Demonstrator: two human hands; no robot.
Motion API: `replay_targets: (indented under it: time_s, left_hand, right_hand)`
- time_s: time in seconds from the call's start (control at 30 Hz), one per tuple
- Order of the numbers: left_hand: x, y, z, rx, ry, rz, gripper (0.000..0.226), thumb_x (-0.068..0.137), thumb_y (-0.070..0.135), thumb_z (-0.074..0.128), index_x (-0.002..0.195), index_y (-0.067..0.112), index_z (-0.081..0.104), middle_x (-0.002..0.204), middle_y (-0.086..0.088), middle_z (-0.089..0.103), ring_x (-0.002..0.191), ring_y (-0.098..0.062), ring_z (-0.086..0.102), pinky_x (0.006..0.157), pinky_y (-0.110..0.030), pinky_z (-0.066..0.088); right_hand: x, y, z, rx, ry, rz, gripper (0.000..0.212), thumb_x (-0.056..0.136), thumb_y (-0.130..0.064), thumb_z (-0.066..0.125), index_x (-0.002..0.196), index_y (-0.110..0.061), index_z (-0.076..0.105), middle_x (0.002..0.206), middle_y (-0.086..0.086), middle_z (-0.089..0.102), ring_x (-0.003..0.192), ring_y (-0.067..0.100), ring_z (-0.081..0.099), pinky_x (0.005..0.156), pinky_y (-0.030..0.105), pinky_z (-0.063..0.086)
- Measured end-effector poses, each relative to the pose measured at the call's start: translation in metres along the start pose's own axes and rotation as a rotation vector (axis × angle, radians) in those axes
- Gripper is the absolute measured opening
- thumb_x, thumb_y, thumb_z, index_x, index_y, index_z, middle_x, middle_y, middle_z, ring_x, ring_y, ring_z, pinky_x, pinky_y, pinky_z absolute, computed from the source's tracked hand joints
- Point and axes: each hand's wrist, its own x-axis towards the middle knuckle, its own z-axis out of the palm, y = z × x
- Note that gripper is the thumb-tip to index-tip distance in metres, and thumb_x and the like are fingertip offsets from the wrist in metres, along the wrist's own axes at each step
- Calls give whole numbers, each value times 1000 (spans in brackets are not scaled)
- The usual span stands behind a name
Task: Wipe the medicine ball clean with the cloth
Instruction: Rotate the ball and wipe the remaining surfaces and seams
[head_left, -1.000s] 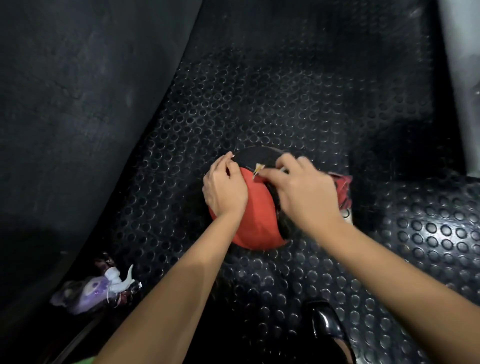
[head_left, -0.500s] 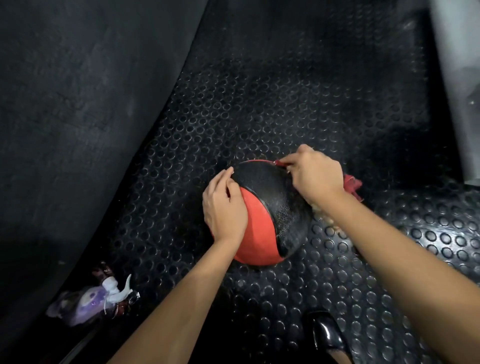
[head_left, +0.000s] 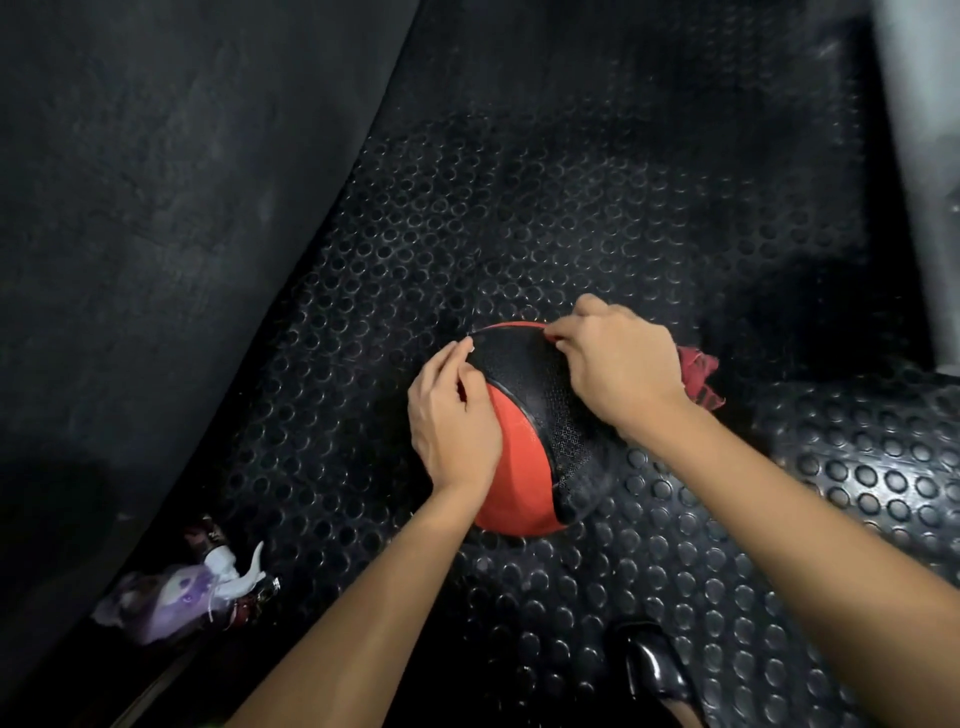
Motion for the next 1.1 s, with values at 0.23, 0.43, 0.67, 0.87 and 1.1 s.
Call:
replay_targets:
  time_s: [0.23, 0.43, 0.67, 0.87, 1.1]
  left_hand:
    - [-2, 0, -1, 15, -9, 20, 36, 97, 23, 39, 123, 32, 62, 131, 21, 53, 126, -3, 38, 105, -28, 31]
    - [6, 6, 0, 28, -31, -11, 37, 97, 24, 38, 125, 32, 61, 133, 21, 52, 127, -4, 38, 106, -29, 30]
    - [7, 12, 7, 62, -17, -31, 39, 99, 26, 34, 129, 30, 58, 136, 19, 50, 130, -8, 36, 110, -35, 28]
    - [10, 15, 9, 60, -8, -45, 40, 101, 24, 30, 132, 26, 55, 138, 17, 49, 131, -7, 35, 111, -31, 26]
    - [16, 18, 11, 65, -4, -33, 39, 101, 24, 31, 130, 23, 57, 137, 13, 52, 130, -10, 37, 110, -34, 28]
  right_hand:
    - [14, 11, -2, 71, -73, 119, 28, 97, -26, 44, 118, -34, 62, 120, -2, 56, 111, 26, 54, 79, 36, 43]
    - [-3, -15, -8, 10, 45, -104, 27, 97, -28, 43, 118, -35, 60, 114, -4, 54, 105, 23, 55, 65, 32, 37]
    - [22, -25, -10, -68, -11, -66, 26, 92, -19, 52, 113, -28, 64, 116, 0, 56, 105, 26, 57, 68, 33, 39]
    - [32, -28, -18, -68, 2, -112, 26, 94, -18, 50, 112, -30, 64, 115, -1, 54, 105, 25, 55, 66, 33, 33]
    - [17, -42, -25, -123, -46, -284, 26, 98, -23, 41, 111, -29, 63, 117, -3, 52, 105, 22, 53, 62, 32, 33]
